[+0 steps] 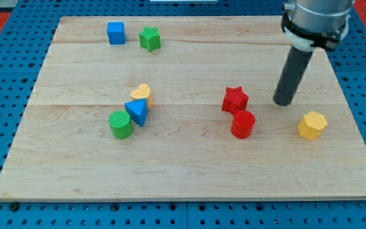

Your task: Push the red star into the blue triangle

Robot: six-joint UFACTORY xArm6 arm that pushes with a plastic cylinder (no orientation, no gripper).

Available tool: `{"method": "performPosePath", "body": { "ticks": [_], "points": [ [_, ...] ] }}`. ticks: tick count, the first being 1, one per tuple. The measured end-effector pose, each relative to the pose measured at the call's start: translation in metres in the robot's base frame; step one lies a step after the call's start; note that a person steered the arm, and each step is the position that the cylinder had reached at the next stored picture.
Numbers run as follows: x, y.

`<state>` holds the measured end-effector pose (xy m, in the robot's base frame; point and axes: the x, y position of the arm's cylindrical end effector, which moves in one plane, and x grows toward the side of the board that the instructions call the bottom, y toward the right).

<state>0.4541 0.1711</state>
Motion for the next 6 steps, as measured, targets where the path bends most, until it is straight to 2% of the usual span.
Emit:
{"method": "performPosePath", "body": {
  "ticks": [1,2,3,4,5,6],
  "points": [
    [0.011,-0.095],
    [0.006,-0.126],
    [-0.012,-0.049],
    [-0.04,-0.061],
    [-0.033,-0.173],
    [-0.014,-0.227]
  ]
}}
